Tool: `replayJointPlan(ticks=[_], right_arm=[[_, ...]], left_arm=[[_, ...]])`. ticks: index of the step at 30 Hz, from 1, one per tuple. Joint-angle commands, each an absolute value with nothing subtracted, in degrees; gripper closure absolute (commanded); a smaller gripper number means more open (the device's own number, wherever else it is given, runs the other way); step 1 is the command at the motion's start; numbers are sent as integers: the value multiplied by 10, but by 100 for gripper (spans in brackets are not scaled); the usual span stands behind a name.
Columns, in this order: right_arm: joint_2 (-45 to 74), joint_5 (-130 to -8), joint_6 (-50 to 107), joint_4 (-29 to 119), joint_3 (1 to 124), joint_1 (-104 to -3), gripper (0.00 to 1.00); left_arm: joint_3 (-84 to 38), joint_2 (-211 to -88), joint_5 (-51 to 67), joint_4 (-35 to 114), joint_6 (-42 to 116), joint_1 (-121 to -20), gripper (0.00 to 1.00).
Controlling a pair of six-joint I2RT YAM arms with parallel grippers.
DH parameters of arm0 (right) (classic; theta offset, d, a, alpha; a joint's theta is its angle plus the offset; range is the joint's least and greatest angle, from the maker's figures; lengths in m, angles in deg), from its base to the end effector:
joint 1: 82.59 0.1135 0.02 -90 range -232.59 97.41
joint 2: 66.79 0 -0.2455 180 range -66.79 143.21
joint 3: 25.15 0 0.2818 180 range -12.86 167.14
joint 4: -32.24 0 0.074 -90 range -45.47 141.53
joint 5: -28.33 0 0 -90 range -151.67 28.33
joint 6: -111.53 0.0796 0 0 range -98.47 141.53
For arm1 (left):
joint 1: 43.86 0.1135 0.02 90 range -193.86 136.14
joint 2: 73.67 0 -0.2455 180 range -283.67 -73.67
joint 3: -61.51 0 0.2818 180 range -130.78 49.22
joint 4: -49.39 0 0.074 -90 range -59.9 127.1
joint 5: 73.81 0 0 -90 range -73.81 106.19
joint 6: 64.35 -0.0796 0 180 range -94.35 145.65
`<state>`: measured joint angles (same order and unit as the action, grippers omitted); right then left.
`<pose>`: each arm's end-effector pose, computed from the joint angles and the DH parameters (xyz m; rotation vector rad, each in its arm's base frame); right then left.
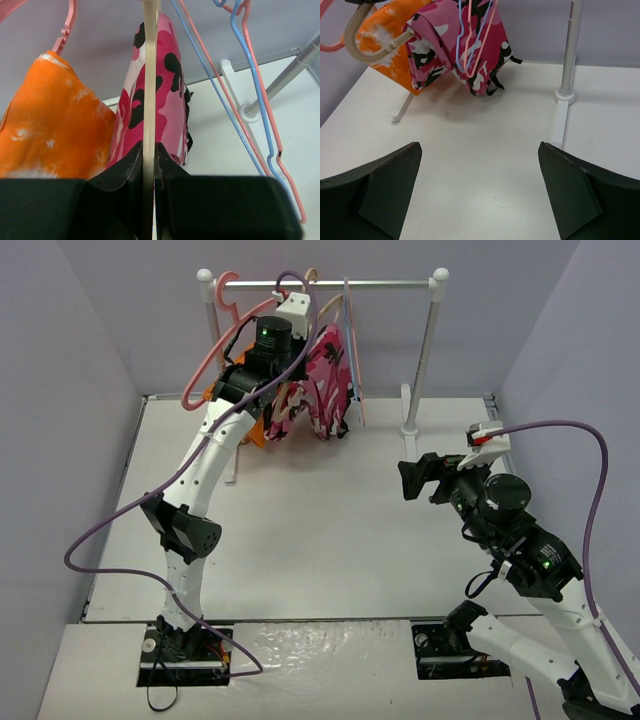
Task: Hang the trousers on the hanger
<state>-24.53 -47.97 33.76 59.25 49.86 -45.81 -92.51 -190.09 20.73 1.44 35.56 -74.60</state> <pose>0.1922 0.1201 0.4462 -0.1227 1.4897 0.5175 0.4359 -0.2519 0.4777 0.2626 1.7527 -0.4472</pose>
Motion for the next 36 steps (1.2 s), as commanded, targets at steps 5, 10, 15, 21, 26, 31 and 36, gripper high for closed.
replayJointPlan(ticks=[5, 10, 15, 21, 26, 31, 36], right_arm=[[-224, -468, 338, 560, 505, -461, 0], [-220, -468, 336, 560, 505, -461, 0], [-223, -467, 339, 561, 500, -461, 0], [-227, -465, 346, 563, 491, -461, 0], [-227, -465, 353, 563, 485, -461, 0], [-241, -453, 351, 564, 483, -461, 0], [-261, -415, 334, 573, 492, -461, 0]], left_arm=[[-995, -1848, 271, 186, 349, -740, 100], [-992, -1856, 280, 190, 346, -736, 100], [-995, -1872, 263, 191, 353, -730, 100], [-985, -1890, 226, 182, 373, -728, 100], [-973, -1886, 216, 165, 371, -728, 100], [-970, -1860, 210, 148, 348, -728, 63], [-947, -1792, 223, 120, 327, -724, 23]])
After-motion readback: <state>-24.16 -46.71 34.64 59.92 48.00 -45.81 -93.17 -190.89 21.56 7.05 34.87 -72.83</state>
